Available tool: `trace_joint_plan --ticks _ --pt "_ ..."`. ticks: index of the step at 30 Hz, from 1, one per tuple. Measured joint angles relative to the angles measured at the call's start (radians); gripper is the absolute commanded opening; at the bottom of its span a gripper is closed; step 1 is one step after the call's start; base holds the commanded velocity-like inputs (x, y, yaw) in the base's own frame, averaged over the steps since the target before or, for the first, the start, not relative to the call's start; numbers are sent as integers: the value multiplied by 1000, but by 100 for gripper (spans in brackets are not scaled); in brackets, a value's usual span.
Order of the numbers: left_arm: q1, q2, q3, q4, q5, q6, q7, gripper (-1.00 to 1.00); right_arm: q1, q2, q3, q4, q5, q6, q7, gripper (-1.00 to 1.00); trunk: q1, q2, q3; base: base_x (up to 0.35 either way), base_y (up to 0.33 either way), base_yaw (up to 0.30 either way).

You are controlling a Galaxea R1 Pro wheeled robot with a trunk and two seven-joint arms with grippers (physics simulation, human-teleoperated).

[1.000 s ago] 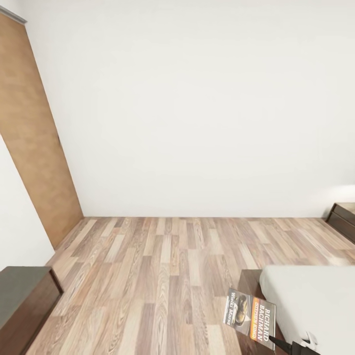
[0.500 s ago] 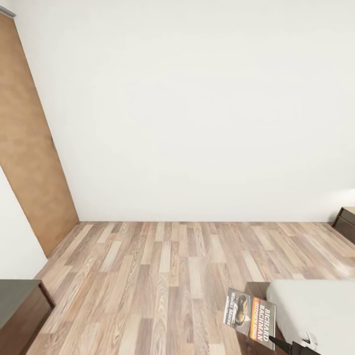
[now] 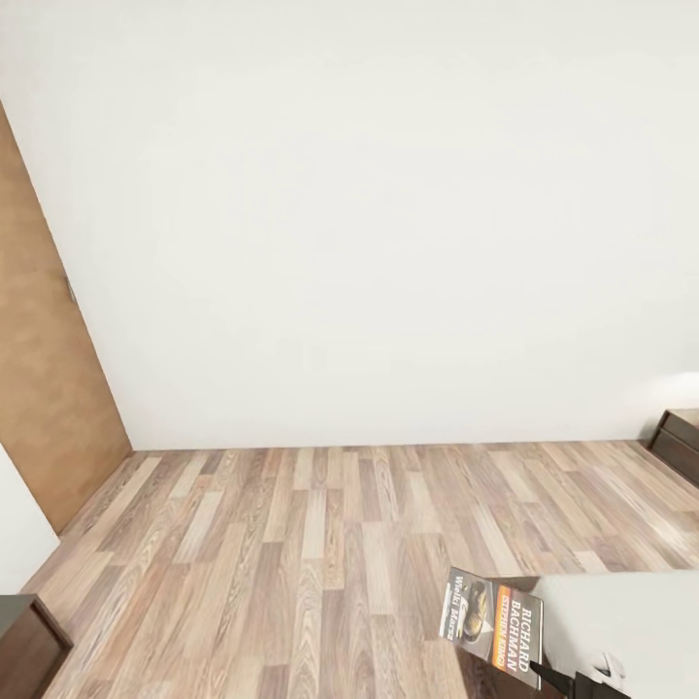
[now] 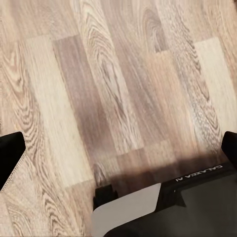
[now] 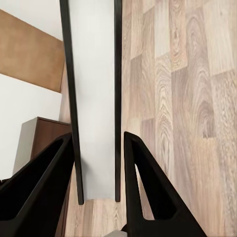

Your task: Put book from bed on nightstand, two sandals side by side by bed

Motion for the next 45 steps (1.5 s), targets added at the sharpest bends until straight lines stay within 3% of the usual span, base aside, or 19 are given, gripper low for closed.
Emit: trace_joint_plan --ticks 45 --pt "0 0 -1 0 0 0 0 100 0 0 0 0 0 0 0 -100 0 0 0 290 0 14"
